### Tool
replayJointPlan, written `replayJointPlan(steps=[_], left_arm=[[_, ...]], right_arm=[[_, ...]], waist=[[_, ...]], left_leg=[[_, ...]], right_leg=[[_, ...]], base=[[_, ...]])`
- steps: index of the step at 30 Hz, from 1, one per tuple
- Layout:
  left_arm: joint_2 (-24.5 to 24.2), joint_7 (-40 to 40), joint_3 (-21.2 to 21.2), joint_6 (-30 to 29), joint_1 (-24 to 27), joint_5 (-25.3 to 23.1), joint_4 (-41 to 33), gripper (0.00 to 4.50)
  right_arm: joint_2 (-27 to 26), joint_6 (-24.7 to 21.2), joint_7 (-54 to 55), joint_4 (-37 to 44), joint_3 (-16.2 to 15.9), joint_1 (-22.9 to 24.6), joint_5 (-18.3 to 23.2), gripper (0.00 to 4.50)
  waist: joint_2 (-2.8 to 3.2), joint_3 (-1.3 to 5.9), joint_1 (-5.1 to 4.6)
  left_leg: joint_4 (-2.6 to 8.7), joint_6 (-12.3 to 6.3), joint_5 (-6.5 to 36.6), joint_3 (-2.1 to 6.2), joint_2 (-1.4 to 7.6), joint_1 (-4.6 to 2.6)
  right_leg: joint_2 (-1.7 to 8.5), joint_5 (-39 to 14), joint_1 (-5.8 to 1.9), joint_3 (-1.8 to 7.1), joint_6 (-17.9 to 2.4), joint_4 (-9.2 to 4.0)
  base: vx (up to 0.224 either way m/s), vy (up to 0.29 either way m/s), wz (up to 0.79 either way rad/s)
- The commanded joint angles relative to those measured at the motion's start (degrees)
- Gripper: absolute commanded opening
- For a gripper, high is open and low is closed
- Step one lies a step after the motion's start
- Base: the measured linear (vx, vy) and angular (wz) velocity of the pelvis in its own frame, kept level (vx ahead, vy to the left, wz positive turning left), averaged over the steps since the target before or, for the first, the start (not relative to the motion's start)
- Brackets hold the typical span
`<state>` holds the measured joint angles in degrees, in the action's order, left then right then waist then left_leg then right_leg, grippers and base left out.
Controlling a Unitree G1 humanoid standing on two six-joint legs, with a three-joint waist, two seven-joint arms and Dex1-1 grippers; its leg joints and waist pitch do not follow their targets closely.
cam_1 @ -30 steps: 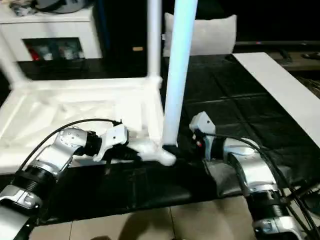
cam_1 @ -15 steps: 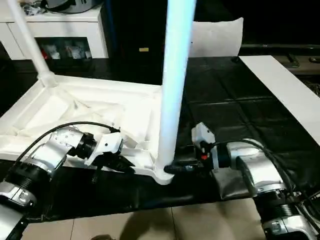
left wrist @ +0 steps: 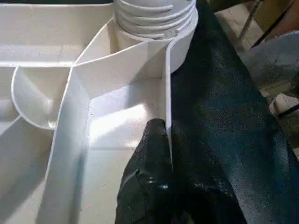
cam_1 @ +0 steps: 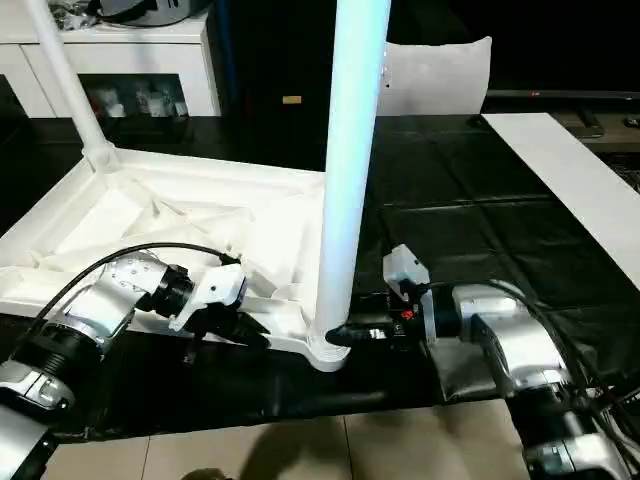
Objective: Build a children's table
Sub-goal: Rotate leg to tighten
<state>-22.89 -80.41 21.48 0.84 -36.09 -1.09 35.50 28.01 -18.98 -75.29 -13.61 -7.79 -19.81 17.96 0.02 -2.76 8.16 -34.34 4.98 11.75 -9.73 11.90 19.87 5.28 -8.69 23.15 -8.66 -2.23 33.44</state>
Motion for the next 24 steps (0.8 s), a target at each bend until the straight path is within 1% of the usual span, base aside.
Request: replayJointPlan(steps=[1, 2, 3, 4, 5, 6, 7, 8, 9, 10, 11, 12, 13, 14, 15, 16, 17, 18, 19, 20, 21, 22, 24], left_arm=[[3.01, 6.00, -1.44, -4.02, -0.75, 0.18, -2.70, 0.00], [4.27, 8.34, -2.02, -6.95, -0.67, 0.36, -3.86, 0.00], [6.18, 11.60, -2.81, -9.84, -0.71, 0.57, -4.88, 0.00], [6.87, 12.76, -3.09, -10.63, -0.75, 0.63, -5.09, 0.00], [6.87, 12.76, -3.09, -10.63, -0.75, 0.63, -5.09, 0.00], [9.15, 16.74, -3.91, -12.93, -1.09, 0.57, -5.36, 0.00], [10.45, 19.33, -4.58, -14.08, -1.36, 0.56, -5.19, 0.00], [11.75, 21.86, -5.24, -15.25, -1.62, 0.57, -5.03, 0.00], [13.93, 26.55, -6.03, -17.09, -2.05, -0.03, -5.00, 0.00], [14.74, 28.27, -6.43, -17.55, -2.21, -0.27, -4.90, 0.00], [15.83, 30.60, -6.96, -18.02, -2.44, -0.62, -4.72, 0.00], [17.52, 34.32, -7.81, -18.39, -2.82, -1.22, -4.31, 0.00], [18.06, 35.56, -8.08, -18.98, -2.85, -1.49, -4.56, 0.00], [18.19, 35.79, -7.81, -18.92, -2.83, -1.87, -4.80, 0.00], [18.23, 35.92, -7.69, -18.99, -2.66, -2.19, -5.45, 0.00], [18.24, 36.02, -7.78, -19.04, -2.58, -2.20, -5.70, 0.00], [18.24, 36.02, -7.78, -19.04, -2.58, -2.20, -5.70, 0.00], [16.93, 34.91, -7.47, -17.96, -2.41, -2.53, -5.95, 0.00], [16.42, 34.54, -7.28, -17.48, -2.36, -2.69, -5.98, 0.00], [16.42, 34.54, -7.28, -17.48, -2.36, -2.69, -5.98, 0.00], [14.91, 32.40, -7.11, -16.57, -1.92, -2.31, -6.51, 0.00], [14.66, 31.95, -7.04, -16.27, -1.85, -2.25, -6.57, 0.00], [13.16, 29.50, -6.53, -14.95, -1.44, -2.11, -6.99, 0.00]], right_arm=[[-3.35, -2.39, 6.08, 1.94, -0.71, -0.20, 0.08, 1.91], [-6.05, -3.01, 12.32, 1.07, -0.08, -0.89, -1.79, 1.91], [-9.65, -3.94, 19.53, -0.49, 1.10, -2.16, -3.25, 1.91], [-10.79, -4.34, 21.60, -0.97, 1.54, -2.60, -3.45, 1.91], [-10.79, -4.34, 21.60, -0.97, 1.54, -2.60, -3.45, 1.91], [-13.75, -5.49, 26.79, -2.13, 2.23, -3.92, -4.24, 1.91], [-15.07, -5.94, 29.66, -2.72, 2.44, -4.59, -5.08, 1.91], [-16.51, -6.33, 33.27, -3.55, 2.81, -5.36, -6.18, 1.91], [-19.22, -7.84, 39.87, -5.06, 4.16, -6.83, -7.29, 1.91], [-20.21, -8.26, 41.65, -5.59, 4.92, -7.30, -7.02, 1.91], [-21.36, -8.39, 43.72, -6.23, 5.68, -7.86, -6.85, 1.91], [-22.71, -7.33, 46.07, -7.02, 6.16, -8.48, -7.12, 1.91], [-23.35, -7.08, 46.98, -7.04, 6.42, -8.59, -7.62, 1.91], [-23.43, -5.34, 46.51, -7.05, 6.00, -8.49, -8.28, 1.91], [-23.80, -3.51, 45.70, -6.70, 5.93, -8.24, -8.37, 2.47], [-23.98, -3.15, 45.40, -6.46, 6.08, -8.12, -8.06, 2.47], [-23.98, -3.15, 45.40, -6.46, 6.08, -8.12, -8.06, 2.61], [-23.45, -2.76, 44.20, -5.15, 6.63, -7.53, -7.26, 2.67], [-23.14, -2.52, 43.83, -4.79, 6.64, -7.35, -7.22, 2.78], [-23.14, -2.52, 43.83, -4.79, 6.64, -7.35, -7.22, 2.90], [-21.29, -1.44, 42.01, -4.21, 6.84, -6.63, -7.13, 3.05], [-20.97, -1.32, 41.64, -4.14, 6.89, -6.52, -7.06, 3.11], [-18.62, 0.37, 39.00, -3.78, 6.75, -5.87, -7.23, 3.25]], waist=[[-0.49, 3.77, -0.58], [-0.50, 3.75, -0.68], [-0.55, 3.52, -1.56], [-0.55, 3.52, -1.56], [-0.62, 3.52, -2.37], [-0.61, 3.66, -3.05], [-0.57, 3.62, -3.40], [-0.52, 3.69, -4.15], [-0.44, 3.71, -4.39], [-0.64, 3.69, -4.81], [-0.59, 3.69, -4.89], [-0.55, 3.72, -5.05], [-0.58, 3.84, -4.78], [-0.67, 3.88, -4.72], [-0.56, 3.97, -4.62], [-0.58, 4.16, -4.51], [-0.55, 4.29, -4.44], [-0.46, 4.45, -4.27], [-0.44, 4.48, -4.21], [-0.46, 4.54, -4.18], [-0.35, 4.48, -4.08], [-0.42, 4.49, -3.98], [-0.29, 4.42, -3.82]], left_leg=[[4.01, -2.35, 8.29, 0.21, 1.74, -0.13], [4.02, -1.90, 8.75, 0.27, 1.66, -0.18], [4.05, -0.66, 10.06, 0.37, 1.21, 0.01], [4.05, -0.66, 10.06, 0.37, 1.21, 0.01], [4.02, -0.18, 10.78, 0.58, 0.96, 0.27], [3.84, -0.30, 11.18, 0.46, 0.92, -0.22], [3.90, -0.56, 11.00, 0.58, 0.92, -0.07], [3.85, -0.92, 10.78, 0.59, 0.87, 0.08], [3.83, -1.00, 10.79, 0.58, 0.84, -0.07], [3.76, -1.43, 10.92, 0.50, 0.73, -0.04], [3.69, -1.63, 10.96, 0.43, 0.64, -0.17], [3.65, -1.85, 10.54, 0.39, 0.61, -0.07], [3.65, -2.35, 9.81, 0.29, 0.57, -0.21], [3.72, -2.67, 9.33, 0.31, 0.61, -0.10], [3.81, -3.14, 8.28, 0.40, 0.82, 0.20], [3.81, -3.63, 6.99, 0.37, 0.98, 0.23], [3.81, -3.91, 6.09, 0.38, 1.05, 0.28], [3.69, -4.79, 3.59, 0.38, 1.23, 0.54], [3.67, -5.03, 3.08, 0.38, 1.29, 0.53], [3.64, -5.42, 2.21, 0.34, 1.29, 0.59], [3.65, -5.57, 2.24, 0.32, 1.25, 0.60], [3.65, -5.82, 2.65, 0.24, 1.30, 0.54], [3.65, -6.06, 3.15, 0.19, 1.27, 0.60]], right_leg=[[4.15, -23.55, -3.34, 3.43, -4.97, -4.67], [4.26, -24.98, -3.40, 3.32, -4.42, -4.87], [4.18, -28.47, -3.52, 2.91, -2.80, -5.34], [4.18, -28.47, -3.52, 2.91, -2.80, -5.34], [4.12, -30.20, -3.76, 2.48, -1.54, -5.70], [4.04, -30.31, -3.43, 2.55, -1.13, -5.92], [4.10, -30.02, -3.53, 2.46, -1.39, -5.96], [3.96, -29.08, -3.56, 2.37, -1.62, -6.10], [3.90, -28.68, -3.45, 2.45, -1.91, -6.03], [3.84, -28.55, -3.34, 2.45, -2.14, -6.15], [3.85, -28.75, -3.29, 2.47, -2.17, -6.21], [3.80, -28.71, -3.29, 2.46, -2.20, -6.15], [3.80, -27.91, -3.26, 2.62, -2.11, -6.24], [3.81, -27.05, -3.37, 2.69, -2.30, -6.04], [3.84, -24.90, -3.58, 2.87, -2.71, -5.62], [3.81, -21.90, -3.59, 3.15, -3.56, -5.12], [3.81, -20.05, -3.66, 3.29, -4.21, -4.77], [3.79, -14.88, -3.78, 3.53, -6.19, -3.92], [3.83, -13.66, -3.78, 3.58, -6.79, -3.74], [3.73, -11.44, -3.85, 3.65, -7.87, -3.35], [3.80, -11.00, -3.86, 3.67, -8.22, -3.37], [3.87, -10.49, -3.95, 3.73, -8.67, -3.30], [3.93, -10.82, -4.01, 3.75, -8.79, -3.36]], base=[[0.000, 0.000, 0.00], [0.000, 0.000, 0.00], [0.000, 0.000, 0.00], [0.000, 0.000, 0.00], [0.000, 0.000, 0.00], [0.000, 0.000, 0.00], [0.000, 0.000, 0.00], [0.000, 0.000, 0.00], [0.000, 0.000, 0.00], [0.000, 0.000, 0.00], [0.000, 0.000, 0.00], [0.000, 0.000, 0.00], [0.000, 0.000, 0.00], [0.000, 0.000, 0.00], [0.000, 0.000, 0.00], [0.000, 0.000, 0.00], [0.051, -0.010, 0.03], [0.000, 0.000, 0.00], [0.000, 0.000, 0.00], [0.000, 0.000, 0.00], [0.000, 0.000, 0.00], [0.000, 0.000, 0.00], [0.000, 0.000, 0.00]])
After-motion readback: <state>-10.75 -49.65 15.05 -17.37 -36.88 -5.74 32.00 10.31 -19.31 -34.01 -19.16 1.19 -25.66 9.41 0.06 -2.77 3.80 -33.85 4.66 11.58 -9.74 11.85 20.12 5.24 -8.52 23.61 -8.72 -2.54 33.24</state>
